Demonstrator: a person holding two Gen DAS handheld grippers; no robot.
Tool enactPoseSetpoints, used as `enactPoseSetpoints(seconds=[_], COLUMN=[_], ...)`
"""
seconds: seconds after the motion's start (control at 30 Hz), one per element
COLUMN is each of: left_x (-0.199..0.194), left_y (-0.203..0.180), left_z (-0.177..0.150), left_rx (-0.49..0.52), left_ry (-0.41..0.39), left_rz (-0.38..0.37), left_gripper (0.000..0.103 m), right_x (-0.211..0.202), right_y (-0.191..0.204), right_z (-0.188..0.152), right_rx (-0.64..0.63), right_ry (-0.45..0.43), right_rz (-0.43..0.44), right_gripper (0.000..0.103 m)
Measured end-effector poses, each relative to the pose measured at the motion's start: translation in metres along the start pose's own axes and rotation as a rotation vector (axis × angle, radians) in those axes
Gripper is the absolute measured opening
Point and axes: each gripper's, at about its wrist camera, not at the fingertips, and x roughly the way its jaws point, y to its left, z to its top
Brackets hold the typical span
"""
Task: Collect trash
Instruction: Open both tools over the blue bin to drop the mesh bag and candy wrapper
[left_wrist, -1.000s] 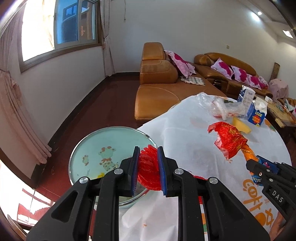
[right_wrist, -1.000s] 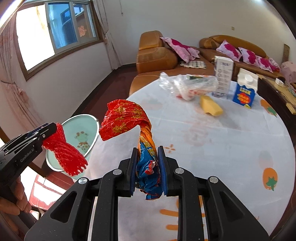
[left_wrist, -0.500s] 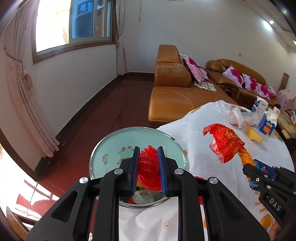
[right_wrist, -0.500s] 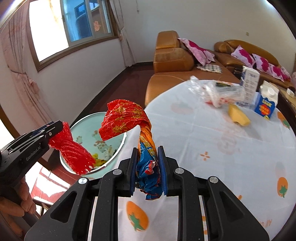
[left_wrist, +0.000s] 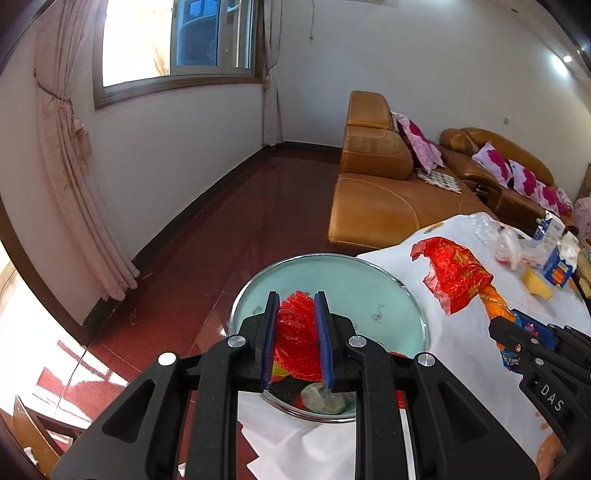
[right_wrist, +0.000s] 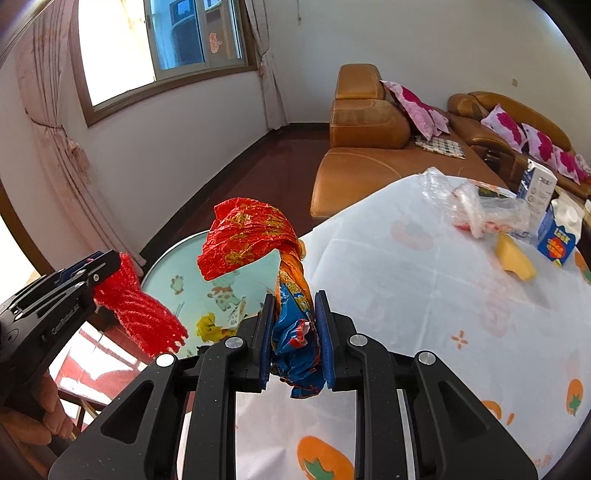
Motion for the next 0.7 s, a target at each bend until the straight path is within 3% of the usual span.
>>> enactPoseSetpoints(seconds=[0.7], left_x=[0.038], left_y=[0.013], left_z=[-0.003], left_rx=[-0.013], left_ry=[0.057], left_rz=[0.029], left_gripper=[0.019], right_x=[0.048], right_y=[0.022], right_z=[0.018], right_rx=[-0.036], right_ry=[0.037], right_rz=[-0.022], right_gripper=[0.022])
